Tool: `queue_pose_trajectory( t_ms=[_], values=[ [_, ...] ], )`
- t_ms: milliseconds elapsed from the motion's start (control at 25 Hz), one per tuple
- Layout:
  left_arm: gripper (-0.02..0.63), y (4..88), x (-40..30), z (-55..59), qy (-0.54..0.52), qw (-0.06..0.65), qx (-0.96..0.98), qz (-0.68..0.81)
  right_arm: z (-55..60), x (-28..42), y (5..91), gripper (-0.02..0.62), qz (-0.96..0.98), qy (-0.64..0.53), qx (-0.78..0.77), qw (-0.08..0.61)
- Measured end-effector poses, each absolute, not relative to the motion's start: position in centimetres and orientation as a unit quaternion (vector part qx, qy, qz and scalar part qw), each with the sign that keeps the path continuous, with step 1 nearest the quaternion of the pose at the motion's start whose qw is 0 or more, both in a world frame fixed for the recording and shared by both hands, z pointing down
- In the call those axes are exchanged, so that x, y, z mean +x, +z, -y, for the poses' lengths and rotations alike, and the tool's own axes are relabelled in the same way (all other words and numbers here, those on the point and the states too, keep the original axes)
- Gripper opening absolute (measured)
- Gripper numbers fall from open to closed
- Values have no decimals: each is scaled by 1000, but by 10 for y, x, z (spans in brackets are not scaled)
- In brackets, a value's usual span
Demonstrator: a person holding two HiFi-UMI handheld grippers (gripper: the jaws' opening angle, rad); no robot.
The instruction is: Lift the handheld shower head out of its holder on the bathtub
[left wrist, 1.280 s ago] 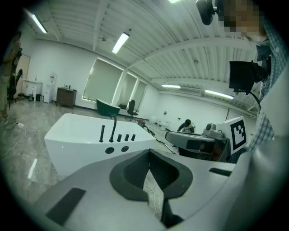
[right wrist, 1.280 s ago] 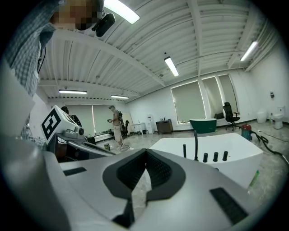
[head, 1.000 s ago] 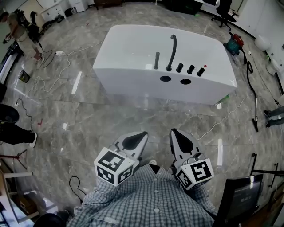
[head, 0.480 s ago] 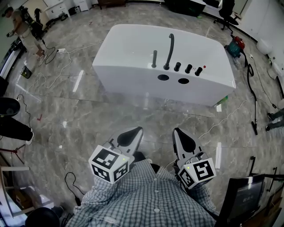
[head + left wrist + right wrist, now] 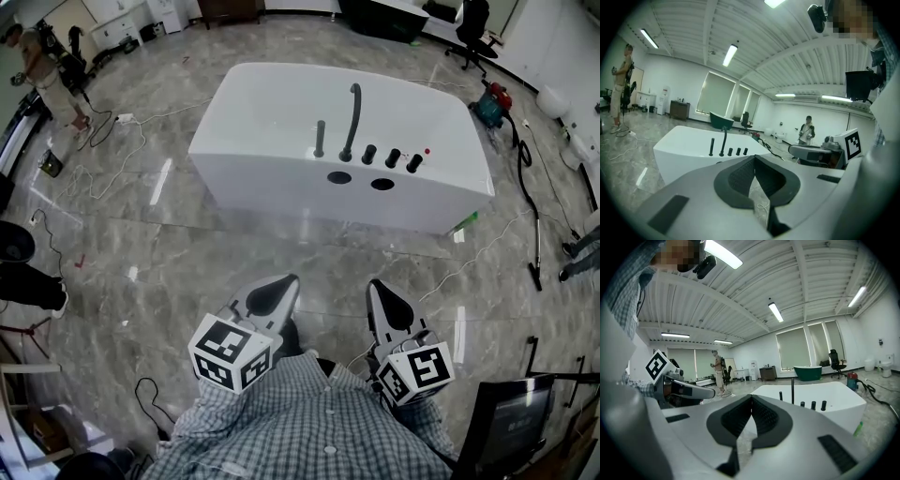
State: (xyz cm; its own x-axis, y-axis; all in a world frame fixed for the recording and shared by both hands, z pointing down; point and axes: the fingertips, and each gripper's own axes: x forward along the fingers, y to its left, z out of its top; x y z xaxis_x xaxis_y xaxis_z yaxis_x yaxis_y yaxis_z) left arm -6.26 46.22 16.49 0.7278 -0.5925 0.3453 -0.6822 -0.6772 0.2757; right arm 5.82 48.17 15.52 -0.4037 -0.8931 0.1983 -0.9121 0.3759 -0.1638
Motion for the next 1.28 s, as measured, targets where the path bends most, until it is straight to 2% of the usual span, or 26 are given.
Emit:
queue_pose_trajectory(
  t_ms=[760,1280],
  values=[
    [9,178,-73,-281,134,200,919,311,-300,47,162,15,811,124,569,53],
    [9,182,-111,-196,129,205,921,305,-217,20,159,15,798,127,587,50]
  ],
)
